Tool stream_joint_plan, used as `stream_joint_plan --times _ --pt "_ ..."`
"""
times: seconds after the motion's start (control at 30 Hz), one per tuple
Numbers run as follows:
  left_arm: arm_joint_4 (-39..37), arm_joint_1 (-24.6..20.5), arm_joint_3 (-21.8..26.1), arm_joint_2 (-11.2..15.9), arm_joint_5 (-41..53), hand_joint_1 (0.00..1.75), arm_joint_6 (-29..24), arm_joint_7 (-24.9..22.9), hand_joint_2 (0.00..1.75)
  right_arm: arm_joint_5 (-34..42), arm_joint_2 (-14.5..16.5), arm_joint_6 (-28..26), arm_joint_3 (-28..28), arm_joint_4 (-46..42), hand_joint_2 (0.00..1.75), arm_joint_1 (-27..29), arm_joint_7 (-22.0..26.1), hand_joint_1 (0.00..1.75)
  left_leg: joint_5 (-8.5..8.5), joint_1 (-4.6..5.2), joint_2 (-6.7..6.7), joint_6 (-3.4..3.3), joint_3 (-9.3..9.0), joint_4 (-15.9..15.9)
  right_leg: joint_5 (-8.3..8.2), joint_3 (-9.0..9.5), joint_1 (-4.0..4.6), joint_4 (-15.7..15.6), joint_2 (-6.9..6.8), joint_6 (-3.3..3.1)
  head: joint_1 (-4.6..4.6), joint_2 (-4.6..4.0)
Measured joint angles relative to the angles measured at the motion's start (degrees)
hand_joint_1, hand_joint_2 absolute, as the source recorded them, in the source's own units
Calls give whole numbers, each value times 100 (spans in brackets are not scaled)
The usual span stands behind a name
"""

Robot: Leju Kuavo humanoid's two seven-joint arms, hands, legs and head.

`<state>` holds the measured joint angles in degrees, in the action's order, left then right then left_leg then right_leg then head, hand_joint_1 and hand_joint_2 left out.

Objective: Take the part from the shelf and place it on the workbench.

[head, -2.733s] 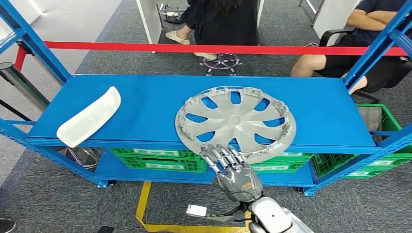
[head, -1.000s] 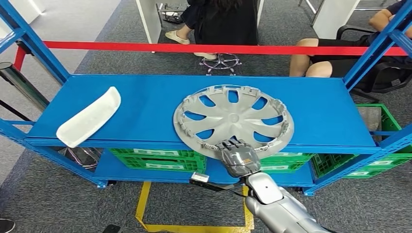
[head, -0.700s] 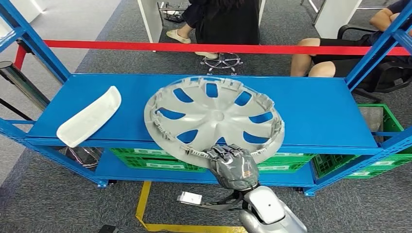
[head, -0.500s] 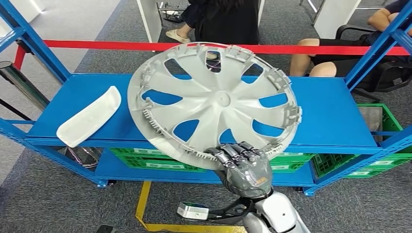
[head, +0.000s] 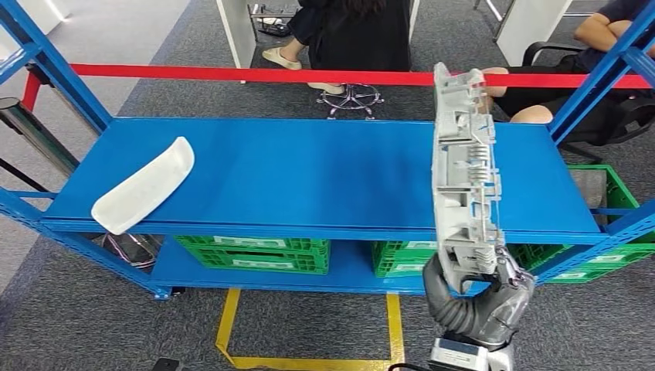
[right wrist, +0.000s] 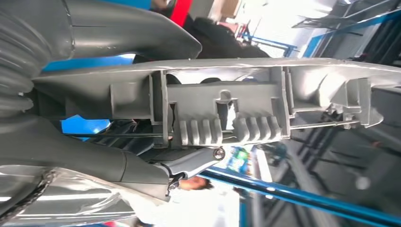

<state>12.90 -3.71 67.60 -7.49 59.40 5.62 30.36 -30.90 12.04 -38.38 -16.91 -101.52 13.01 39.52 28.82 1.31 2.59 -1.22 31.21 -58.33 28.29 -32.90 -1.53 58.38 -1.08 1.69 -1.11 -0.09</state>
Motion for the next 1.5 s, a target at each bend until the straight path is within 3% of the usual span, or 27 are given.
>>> stream_joint_plan --times 0.1,0.17,0.23,0.3,0.33,0.37,0.4,0.47,0.53,0.57,0.63,0.7,0.77,0.83,0.87,0.9,0.93,1.03,1.1,1.17,1.2,1.23,1.3,1.33,1.37,1.43,1.5 --pt "0 4 -3 -8 133 0 -107 -50 175 693 -193 0 -54 -84 175 109 12 175 -19 9 -4 -61 4 -6 -29 20 -9 -24 -10 65 -1 0" --pt "0 7 -12 -35 213 0 -184 -103 175 1130 -337 0 -54 -172 175 231 13 175 -94 -17 11 -132 -12 68 47 -14 -5 19 7 107 3 0" --pt "0 3 -33 -74 291 0 -251 -149 175 1416 -497 0 -47 -270 175 365 14 175 -152 -45 39 -183 -6 139 378 -200 7 448 58 113 15 0" --pt "0 2 -66 -114 372 0 -304 -194 175 1606 -640 4 -36 -357 175 494 15 175 -167 -36 77 -204 27 144 763 -488 17 1203 92 118 20 0" --pt "0 4 -85 -132 411 0 -325 -215 175 1693 -697 12 -26 -396 175 558 15 175 -170 -31 104 -208 37 140 848 -581 20 1470 96 121 18 0" --pt "0 5 -103 -151 447 0 -340 -235 175 1784 -746 31 -13 -435 175 620 15 175 -171 -28 136 -209 42 135 813 -575 22 1527 92 122 19 0" --pt "0 5 -124 -171 482 0 -353 -250 175 1874 -786 60 5 -476 175 676 15 175 -170 -27 172 -208 44 126 671 -456 22 1350 72 120 20 0" --pt "-1 2 -164 -211 533 0 -364 -277 175 2020 -839 138 58 -558 175 750 15 175 -156 -17 251 -182 45 89 333 -9 37 579 -115 110 21 0" --pt "-3 4 -195 -244 572 0 -368 -302 175 2107 -855 231 125 -639 175 791 15 175 -143 11 339 -131 60 32 204 284 80 50 -332 64 17 0" --pt "-3 5 -208 -256 591 0 -369 -313 175 2138 -856 283 166 -679 175 819 15 175 -146 24 388 -104 66 9 220 310 101 -14 -366 40 17 0" --pt "-4 5 -235 -279 636 0 -370 -331 175 2189 -856 396 261 -763 175 898 15 175 -152 24 484 -59 75 -19 170 245 93 -29 -246 -32 20 0" --pt "-5 2 -266 -299 678 0 -374 -356 175 2229 -855 511 360 -844 175 966 15 175 49 -14 297 20 129 -172 95 165 67 -44 -107 -128 10 0" --pt "-6 9 -285 -319 709 0 -384 -397 175 2270 -852 629 444 -915 175 1014 15 175 522 -73 -53 104 298 -734 3 66 53 -46 34 -194 -3 0" --pt "-7 20 -299 -335 737 0 -393 -444 175 2328 -835 773 551 -969 175 1065 15 175 901 -101 -187 136 463 -1418 -88 -52 55 -33 186 -208 -2 0" --pt "-7 22 -309 -340 750 0 -395 -461 175 2357 -822 843 611 -990 175 1093 15 175 936 -104 -200 133 452 -1552 -131 -110 57 -26 262 -206 -1 0" --pt "-7 22 -322 -346 763 0 -396 -473 175 2380 -806 904 667 -1008 175 1118 15 175 858 -104 -212 117 338 -1455 -175 -166 60 -20 341 -199 -1 0" --pt "-7 18 -334 -353 774 0 -396 -485 175 2399 -789 964 718 -1025 175 1142 15 175 695 -102 -253 84 122 -1130 -221 -220 64 -16 422 -188 -1 0" --pt "-7 0 -360 -370 821 0 -401 -525 175 2492 -640 1356 965 -1119 175 1216 16 175 358 -89 -611 -25 -563 74 -373 -338 52 -26 622 -114 2 0" --pt "-8 -1 -375 -388 858 0 -408 -540 175 2590 -431 1851 1266 -1193 175 1260 16 175 314 -61 -702 -29 -649 275 -487 -374 19 -64 726 -28 -10 0" --pt "-10 -4 -390 -419 888 0 -420 -549 175 2658 -189 2401 1655 -1268 175 1315 17 175 180 -56 -582 -61 -578 315 -551 -433 14 -96 780 46 -21 0" --pt "-11 -12 -395 -435 900 0 -428 -552 175 2671 -76 2611 1856 -1306 175 1336 19 175 101 -66 -503 -102 -521 346 -452 -497 27 -32 693 61 -8 0" --pt "-11 -16 -401 -452 906 0 -435 -556 175 2675 19 2749 2028 -1339 175 1344 21 175 20 -79 -414 -139 -446 379 -243 -584 42 135 554 73 8 0" --pt "-13 -4 -415 -477 912 0 -437 -560 175 2699 174 2885 2316 -1382 175 1327 22 175 -106 -74 -235 -191 -280 378 355 -783 41 825 247 96 38 0" --pt "-13 9 -421 -485 919 0 -433 -561 175 2728 242 2915 2441 -1396 175 1320 22 175 -157 -68 -135 -193 -190 358 544 -847 34 1203 181 124 42 0" --pt "-13 17 -427 -491 928 0 -429 -560 175 2774 303 2925 2570 -1408 175 1318 21 175 -205 -64 -38 -191 -98 331 601 -850 23 1479 148 153 42 0" --pt "-13 11 -433 -502 952 0 -426 -560 175 2884 405 2905 2799 -1429 175 1320 20 175 -282 -66 137 -169 86 259 371 -571 -1 1449 86 205 42 0" --pt "-13 -7 -438 -519 969 0 -429 -560 175 2982 476 2855 2971 -1452 175 1313 17 175 -332 -57 278 -125 243 150 203 94 -17 709 -132 241 45 0"
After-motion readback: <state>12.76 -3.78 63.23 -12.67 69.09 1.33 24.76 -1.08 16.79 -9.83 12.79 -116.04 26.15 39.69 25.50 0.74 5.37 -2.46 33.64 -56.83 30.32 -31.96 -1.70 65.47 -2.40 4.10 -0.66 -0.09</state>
